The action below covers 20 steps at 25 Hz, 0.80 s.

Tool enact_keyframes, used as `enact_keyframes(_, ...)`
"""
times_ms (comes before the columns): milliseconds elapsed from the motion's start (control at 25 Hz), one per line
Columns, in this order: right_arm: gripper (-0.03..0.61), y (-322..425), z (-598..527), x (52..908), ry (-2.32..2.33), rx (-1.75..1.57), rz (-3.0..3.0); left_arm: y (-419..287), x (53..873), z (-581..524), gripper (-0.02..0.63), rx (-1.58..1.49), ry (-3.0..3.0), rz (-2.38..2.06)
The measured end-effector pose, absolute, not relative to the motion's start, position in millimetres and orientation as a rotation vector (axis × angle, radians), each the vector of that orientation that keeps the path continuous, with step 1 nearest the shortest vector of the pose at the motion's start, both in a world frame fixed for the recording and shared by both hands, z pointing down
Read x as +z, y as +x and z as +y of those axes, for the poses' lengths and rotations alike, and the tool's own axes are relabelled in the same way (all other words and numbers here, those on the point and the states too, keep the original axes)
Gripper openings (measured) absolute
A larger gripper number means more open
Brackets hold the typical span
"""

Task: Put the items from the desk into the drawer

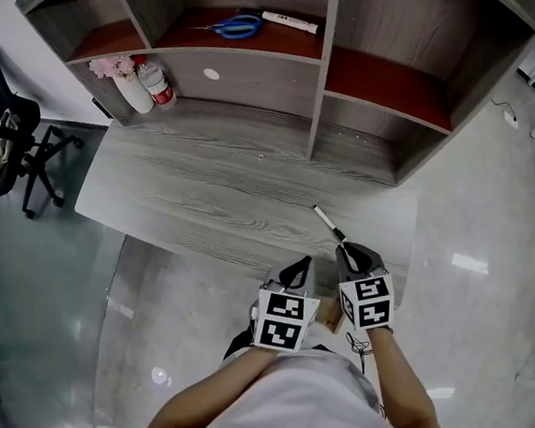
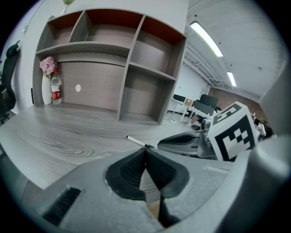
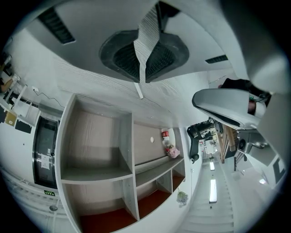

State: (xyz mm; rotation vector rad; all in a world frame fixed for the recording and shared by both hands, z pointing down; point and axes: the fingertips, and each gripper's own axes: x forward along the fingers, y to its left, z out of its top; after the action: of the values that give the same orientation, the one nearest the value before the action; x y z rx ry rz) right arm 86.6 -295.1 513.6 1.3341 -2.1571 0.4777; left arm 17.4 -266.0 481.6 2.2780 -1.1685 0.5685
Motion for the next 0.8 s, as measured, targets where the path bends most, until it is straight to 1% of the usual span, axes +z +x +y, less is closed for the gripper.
enact_keyframes(200, 0.008, 89.7, -309.3, 523.3, 1.335, 0.493, -2.129, 9.5, 484.5, -276.0, 0.002, 0.576, 2.268, -1.181)
enact_keyframes(320, 0.069, 92.6, -313.0, 533.2, 1.312, 0.510, -2.112, 8.2, 486.0, -278.6, 0.002, 0.578, 2.266, -1.184)
enact_keyframes(800, 0.080, 98.3, -327.5, 556.8, 1.247, 0.517, -2.065, -5.5, 490.8, -280.1, 0.002, 0.579, 2.228, -1.219)
